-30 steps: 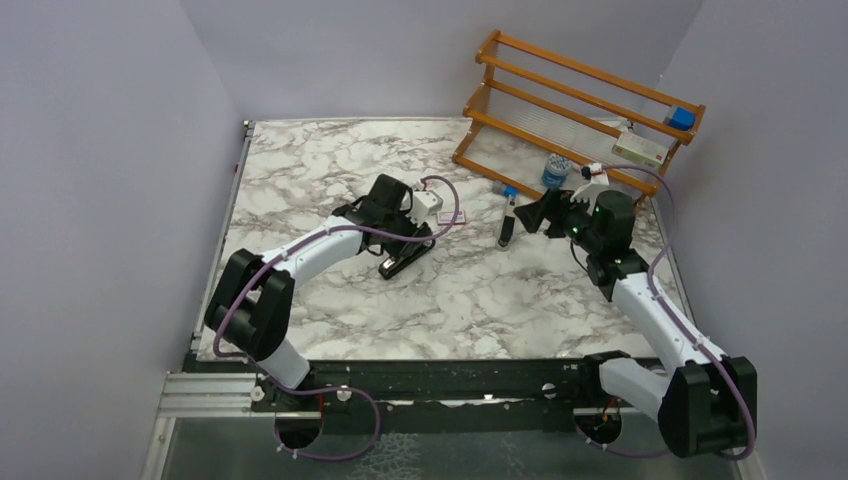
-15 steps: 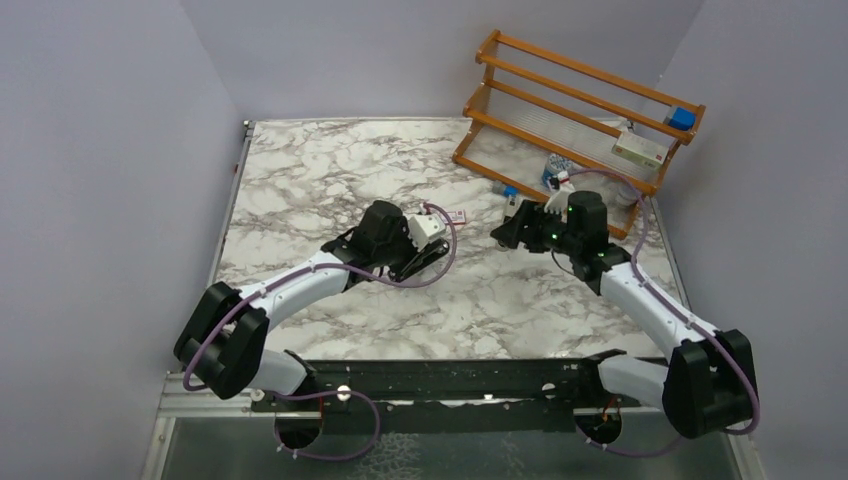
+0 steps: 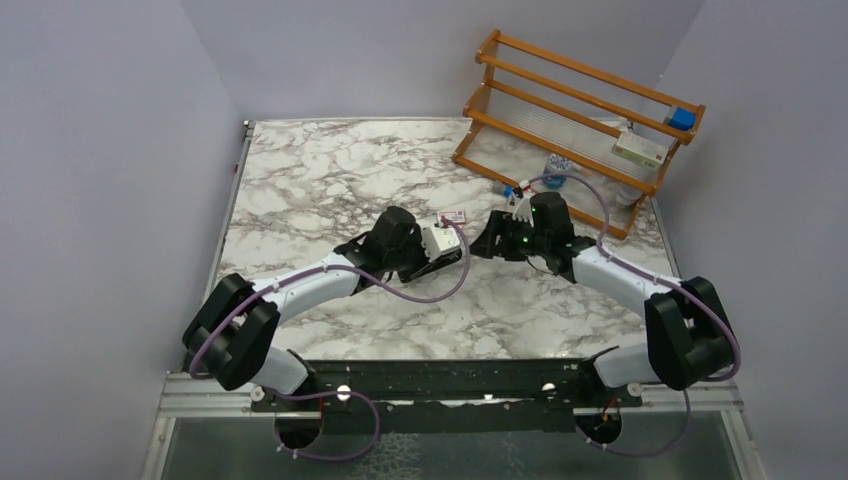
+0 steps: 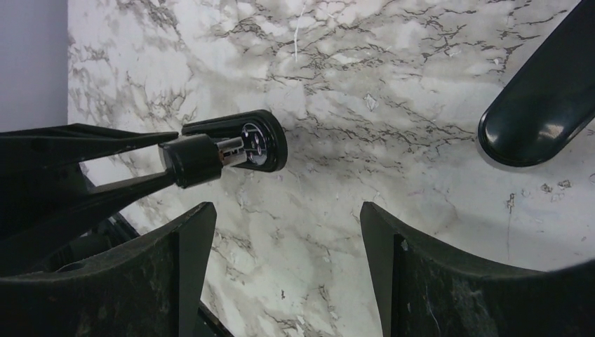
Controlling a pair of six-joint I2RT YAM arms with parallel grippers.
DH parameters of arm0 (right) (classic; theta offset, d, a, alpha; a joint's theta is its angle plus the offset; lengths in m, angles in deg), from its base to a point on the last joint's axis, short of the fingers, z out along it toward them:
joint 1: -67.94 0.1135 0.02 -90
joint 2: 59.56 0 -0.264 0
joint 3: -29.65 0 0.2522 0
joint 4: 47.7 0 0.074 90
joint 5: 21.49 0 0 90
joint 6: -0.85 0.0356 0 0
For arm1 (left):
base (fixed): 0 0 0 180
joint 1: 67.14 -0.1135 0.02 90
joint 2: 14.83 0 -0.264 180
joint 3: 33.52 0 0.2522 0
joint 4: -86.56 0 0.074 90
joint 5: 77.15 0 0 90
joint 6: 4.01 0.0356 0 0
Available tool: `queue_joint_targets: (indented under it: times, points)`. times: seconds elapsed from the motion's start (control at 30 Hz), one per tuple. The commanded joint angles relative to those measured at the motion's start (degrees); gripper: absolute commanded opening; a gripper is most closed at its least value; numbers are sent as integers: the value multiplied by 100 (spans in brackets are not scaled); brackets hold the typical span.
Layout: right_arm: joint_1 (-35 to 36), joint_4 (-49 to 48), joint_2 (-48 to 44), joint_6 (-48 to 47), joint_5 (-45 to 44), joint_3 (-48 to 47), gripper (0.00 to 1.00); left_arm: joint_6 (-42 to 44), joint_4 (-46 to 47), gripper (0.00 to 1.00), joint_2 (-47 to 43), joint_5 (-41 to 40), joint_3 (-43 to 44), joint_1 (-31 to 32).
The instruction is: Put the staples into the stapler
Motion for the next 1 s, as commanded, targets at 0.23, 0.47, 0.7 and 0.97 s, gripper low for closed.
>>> queue_joint_targets:
  times: [0.23, 0.47, 0.7, 0.97]
  points:
    - [168, -321, 934, -102, -90, -410, 79, 331, 446, 0, 84, 427, 150, 137]
    - [204, -334, 1313, -193, -60, -518, 79, 424, 409, 0, 93, 517, 135, 152]
    - [305, 39, 1696, -504, -452, -709, 75, 361, 484, 0, 32, 490, 116, 154]
    - [435, 152, 1927, -646, -1039, -695, 75, 73, 998, 0, -240, 755, -162, 155]
